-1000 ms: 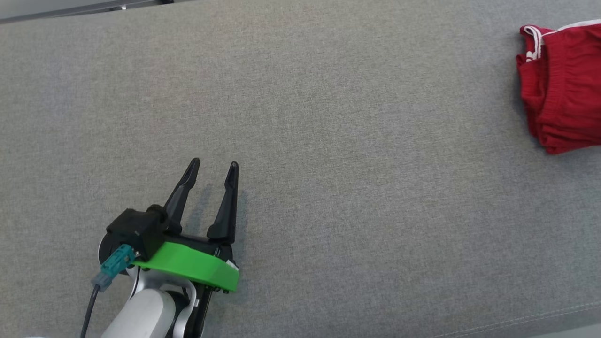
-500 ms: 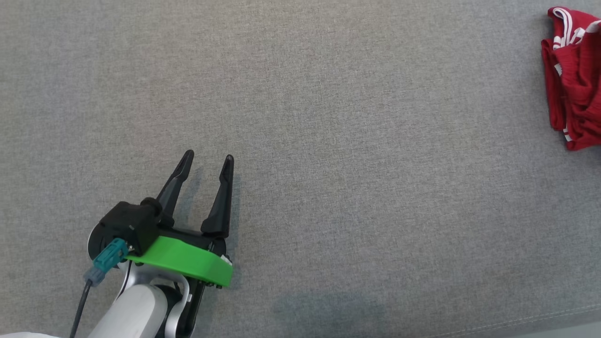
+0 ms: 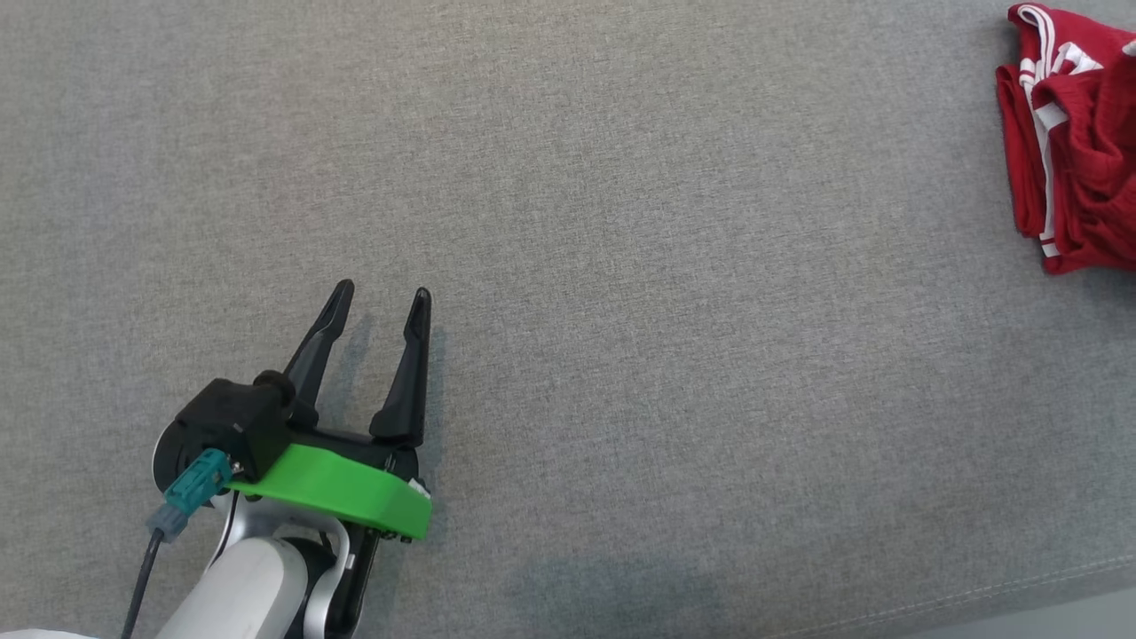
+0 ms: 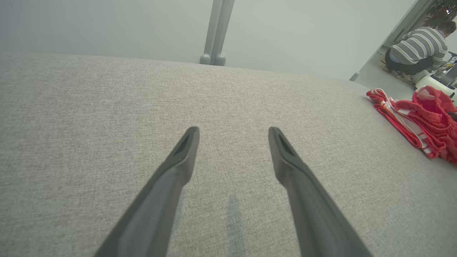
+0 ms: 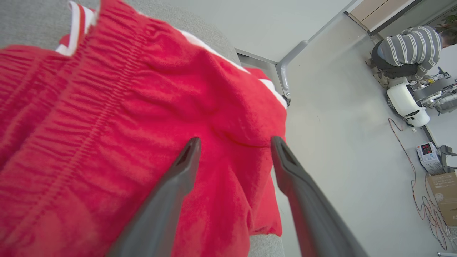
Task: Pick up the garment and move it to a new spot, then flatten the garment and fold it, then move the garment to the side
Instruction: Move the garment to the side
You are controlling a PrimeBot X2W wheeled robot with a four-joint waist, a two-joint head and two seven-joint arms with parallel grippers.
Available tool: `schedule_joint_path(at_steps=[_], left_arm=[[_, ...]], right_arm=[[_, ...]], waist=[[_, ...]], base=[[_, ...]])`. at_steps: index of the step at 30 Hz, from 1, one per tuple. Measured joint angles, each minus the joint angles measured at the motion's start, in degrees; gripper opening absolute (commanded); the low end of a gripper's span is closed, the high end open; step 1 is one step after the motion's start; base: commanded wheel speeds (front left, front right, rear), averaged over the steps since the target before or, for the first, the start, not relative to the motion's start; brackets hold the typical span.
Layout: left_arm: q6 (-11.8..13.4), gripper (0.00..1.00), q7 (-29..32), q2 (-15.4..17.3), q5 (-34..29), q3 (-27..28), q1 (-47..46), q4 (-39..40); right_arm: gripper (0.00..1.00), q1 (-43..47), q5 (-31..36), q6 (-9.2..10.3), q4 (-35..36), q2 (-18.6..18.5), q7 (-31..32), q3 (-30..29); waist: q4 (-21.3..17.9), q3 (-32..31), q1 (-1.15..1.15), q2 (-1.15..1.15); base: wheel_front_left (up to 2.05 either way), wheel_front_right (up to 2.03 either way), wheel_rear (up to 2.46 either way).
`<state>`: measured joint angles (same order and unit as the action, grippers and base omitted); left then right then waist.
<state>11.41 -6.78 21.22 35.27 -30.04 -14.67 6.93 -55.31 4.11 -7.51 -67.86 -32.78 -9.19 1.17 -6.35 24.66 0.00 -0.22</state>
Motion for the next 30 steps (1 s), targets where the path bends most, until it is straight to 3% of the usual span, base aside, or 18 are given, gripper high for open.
schedule_joint_path(at_steps=[13, 20, 30], left_arm=[[0.2, 1.00, -0.9, -0.5, 1.1, 0.0, 1.2, -1.2], [0.2, 1.00, -3.0, -1.5, 3.7, 1.4, 2.7, -3.4], [-0.4, 1.00, -6.5, -2.5, 7.5, 5.4, 7.4, -7.5]], right_arm=[[1.00, -2.1, -0.1, 0.00, 2.6, 3.9, -3.8, -0.3], [1.00, -1.9, -4.8, 0.00, 8.2, 6.9, -5.1, 4.8], [1.00, 5.9, -14.4, 0.01, 19.0, 9.7, -4.1, 11.2]], waist=[[-1.5, -4.6, 0.00, 0.00], [-2.0, -9.4, 0.00, 0.00], [-1.4, -17.8, 0.00, 0.00]], base=[[0.00, 0.00, 0.00], [0.00, 0.00, 0.00], [0.00, 0.00, 0.00]])
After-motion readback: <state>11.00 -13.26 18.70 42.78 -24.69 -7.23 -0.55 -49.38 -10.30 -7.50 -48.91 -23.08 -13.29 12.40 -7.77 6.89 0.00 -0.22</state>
